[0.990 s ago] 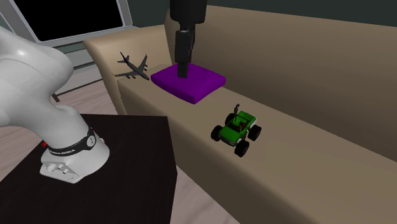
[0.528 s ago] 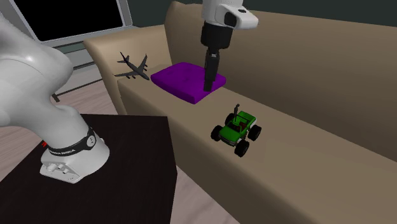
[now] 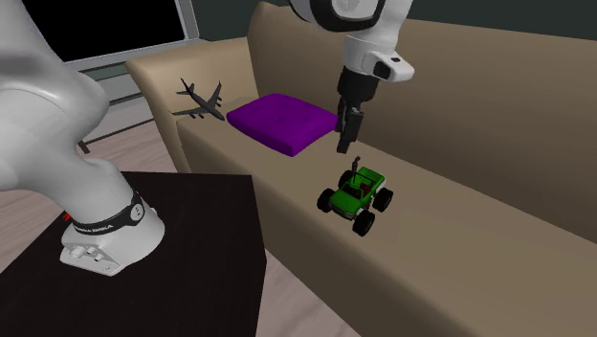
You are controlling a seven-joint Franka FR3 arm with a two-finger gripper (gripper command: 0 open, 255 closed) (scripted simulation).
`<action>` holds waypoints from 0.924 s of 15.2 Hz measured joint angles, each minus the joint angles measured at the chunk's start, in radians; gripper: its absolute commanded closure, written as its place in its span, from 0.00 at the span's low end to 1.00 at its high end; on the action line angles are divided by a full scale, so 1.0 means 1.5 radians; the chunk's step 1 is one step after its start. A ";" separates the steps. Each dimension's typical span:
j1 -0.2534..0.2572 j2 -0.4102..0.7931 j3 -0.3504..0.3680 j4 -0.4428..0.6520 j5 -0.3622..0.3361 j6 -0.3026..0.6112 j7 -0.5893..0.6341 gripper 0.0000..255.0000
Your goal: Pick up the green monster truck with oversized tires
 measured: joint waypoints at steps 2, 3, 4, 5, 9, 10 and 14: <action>0.006 0.046 0.001 0.030 -0.010 0.010 0.014 0.00; 0.010 0.077 0.001 0.054 -0.017 0.015 0.021 0.00; 0.015 0.107 0.001 0.077 -0.023 0.017 0.029 0.00; 0.019 0.135 0.001 0.099 -0.029 0.020 0.035 0.00; 0.040 0.248 -0.004 0.210 -0.048 0.011 0.058 0.00; 0.047 0.279 -0.005 0.242 -0.053 0.008 0.064 0.00; 0.068 0.395 -0.014 0.368 -0.066 -0.013 0.076 0.00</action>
